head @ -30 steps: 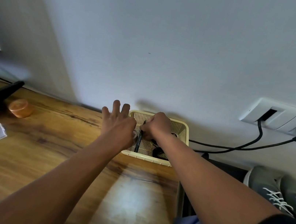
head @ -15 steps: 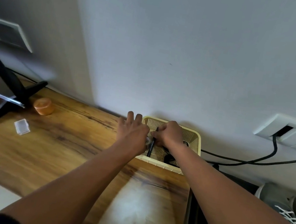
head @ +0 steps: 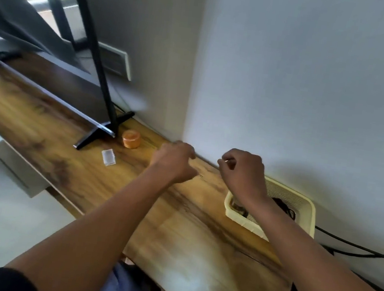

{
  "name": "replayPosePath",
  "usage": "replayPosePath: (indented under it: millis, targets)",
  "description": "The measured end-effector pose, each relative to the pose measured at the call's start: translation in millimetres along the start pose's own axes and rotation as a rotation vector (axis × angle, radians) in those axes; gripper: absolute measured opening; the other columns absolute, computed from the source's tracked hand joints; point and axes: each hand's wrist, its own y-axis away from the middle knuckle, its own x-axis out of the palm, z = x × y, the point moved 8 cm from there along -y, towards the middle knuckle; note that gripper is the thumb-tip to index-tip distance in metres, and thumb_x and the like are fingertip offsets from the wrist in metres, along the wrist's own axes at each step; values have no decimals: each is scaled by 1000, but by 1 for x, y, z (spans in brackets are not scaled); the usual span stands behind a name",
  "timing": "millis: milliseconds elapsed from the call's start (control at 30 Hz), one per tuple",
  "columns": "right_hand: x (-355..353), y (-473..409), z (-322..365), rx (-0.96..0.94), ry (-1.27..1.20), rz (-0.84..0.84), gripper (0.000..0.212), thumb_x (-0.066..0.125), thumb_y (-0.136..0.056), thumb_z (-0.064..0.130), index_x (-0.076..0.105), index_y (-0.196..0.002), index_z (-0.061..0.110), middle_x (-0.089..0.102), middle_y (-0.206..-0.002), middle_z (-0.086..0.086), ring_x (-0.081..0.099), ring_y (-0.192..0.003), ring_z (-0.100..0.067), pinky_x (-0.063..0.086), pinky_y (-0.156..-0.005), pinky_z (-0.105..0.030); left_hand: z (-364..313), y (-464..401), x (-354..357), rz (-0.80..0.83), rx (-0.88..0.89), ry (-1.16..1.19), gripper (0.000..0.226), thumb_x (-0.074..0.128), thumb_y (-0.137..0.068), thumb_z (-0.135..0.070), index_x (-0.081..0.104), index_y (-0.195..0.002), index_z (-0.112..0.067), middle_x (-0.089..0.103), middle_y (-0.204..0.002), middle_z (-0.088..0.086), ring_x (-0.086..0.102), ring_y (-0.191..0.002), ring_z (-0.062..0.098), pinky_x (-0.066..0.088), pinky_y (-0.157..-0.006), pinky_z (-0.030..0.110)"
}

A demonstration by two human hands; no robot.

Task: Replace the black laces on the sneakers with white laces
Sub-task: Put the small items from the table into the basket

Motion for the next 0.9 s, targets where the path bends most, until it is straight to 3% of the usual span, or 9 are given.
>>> replayPosePath:
  millis: [200, 333, 433, 700, 800, 900]
  targets:
    - [82, -12, 83, -111, -68, 252, 32, 77, -88, 32, 73, -117, 18, 73, -94, 5, 69, -89, -18, 55, -83, -32, 147, 11, -44, -98, -387, 55, 40, 71, -82, -29, 69, -122, -20, 69, -123, 9, 63, -118, 34, 52, -91, 38]
    - [138, -38, 125, -197, -28, 293, 47, 77, -86, 33, 67, -129, 15, 73, -115, -4, 69, -104, -23, 47, -83, -25, 219, 27, -44, -226, -595, 100, 31, 71, -84, -33, 75, -110, -18, 70, -110, 11, 67, -106, 36, 52, -80, 37]
    - [177, -59, 145, -218, 12, 305, 55, 76, -87, 36, 61, -135, 13, 68, -127, -6, 65, -116, -26, 49, -92, -31, 245, 27, -33, -271, -628, 117, 34, 68, -88, -41, 75, -110, -17, 68, -112, 12, 65, -106, 37, 52, -78, 38]
    - [261, -98, 174, -242, 114, 339, 52, 75, -90, 39, 57, -132, 14, 59, -132, -12, 59, -118, -31, 48, -94, -35, 264, 3, -6, -256, -610, 91, 50, 68, -90, -54, 61, -124, -18, 60, -124, 13, 63, -112, 37, 47, -74, 39]
    - [280, -94, 180, -236, 88, 361, 50, 76, -90, 37, 56, -131, 16, 61, -130, -10, 60, -119, -31, 52, -95, -39, 269, 2, 1, -258, -599, 47, 38, 73, -91, -47, 68, -113, -16, 56, -129, 16, 64, -108, 37, 44, -71, 39]
    - [292, -89, 175, -212, 53, 336, 53, 77, -90, 35, 51, -132, 16, 60, -130, -11, 59, -118, -34, 53, -91, -41, 274, -3, 7, -267, -586, 37, 23, 67, -94, -32, 71, -104, -12, 64, -114, 16, 64, -92, 33, 44, -68, 36]
